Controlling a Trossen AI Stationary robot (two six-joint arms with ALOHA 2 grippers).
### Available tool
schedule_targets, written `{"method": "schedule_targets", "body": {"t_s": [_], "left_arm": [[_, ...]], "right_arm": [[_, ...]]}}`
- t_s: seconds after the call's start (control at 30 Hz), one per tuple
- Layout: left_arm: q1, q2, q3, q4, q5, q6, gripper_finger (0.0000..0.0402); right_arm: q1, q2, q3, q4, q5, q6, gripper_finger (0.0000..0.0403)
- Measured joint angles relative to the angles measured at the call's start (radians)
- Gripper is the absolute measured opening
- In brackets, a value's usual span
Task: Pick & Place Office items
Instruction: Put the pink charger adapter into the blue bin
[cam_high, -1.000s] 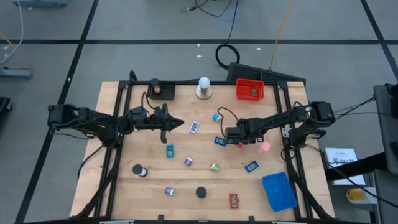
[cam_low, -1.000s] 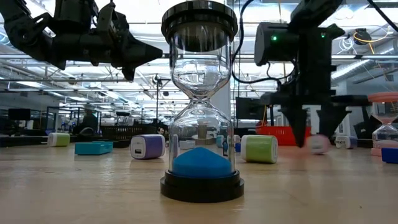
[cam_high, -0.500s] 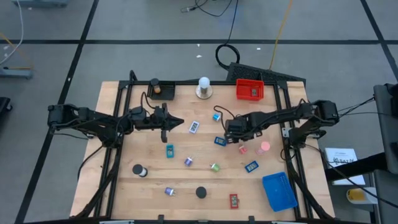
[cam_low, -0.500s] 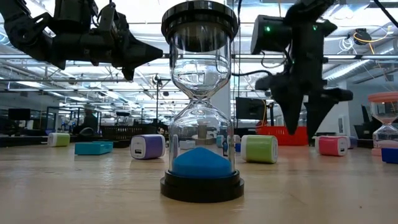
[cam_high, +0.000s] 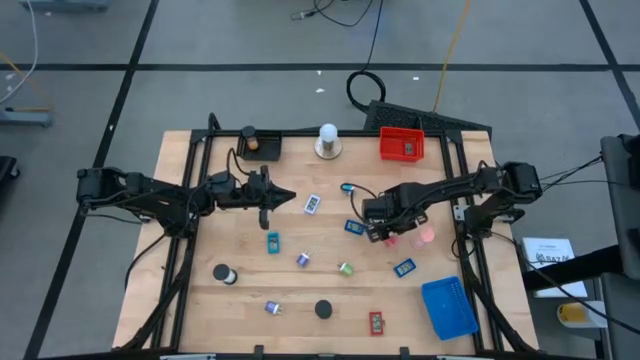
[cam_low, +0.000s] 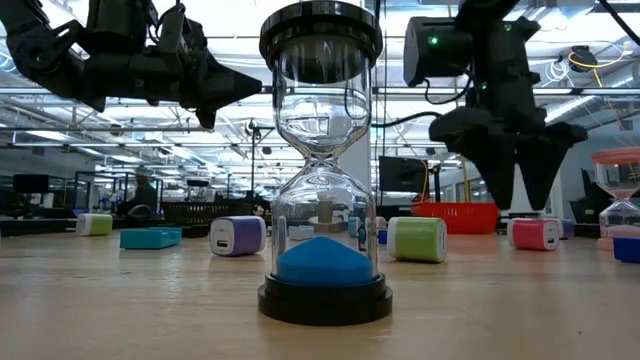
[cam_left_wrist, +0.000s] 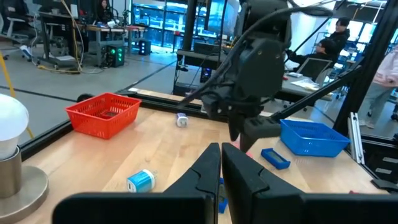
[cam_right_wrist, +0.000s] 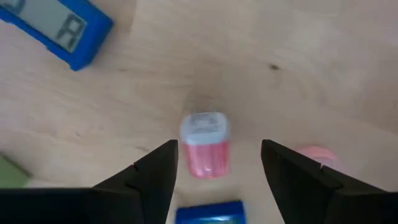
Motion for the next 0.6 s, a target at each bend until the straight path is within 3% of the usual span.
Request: {"method": "schedule_targets", "body": {"t_s": [0.3, 0.6], "left_arm": [[0.0, 0.0, 0.0, -0.005, 0.0, 0.004, 0.0019], [0.001, 0.0, 0.0, -0.01, 0.0, 0.004, 0.0019]], "right_arm": [[-0.014, 0.097, -0.016, 0.059, -0.028, -0.074, 0.022], [-0.013, 0.133, -0.016, 0.081, -0.041, -0.108, 0.0146]]}}
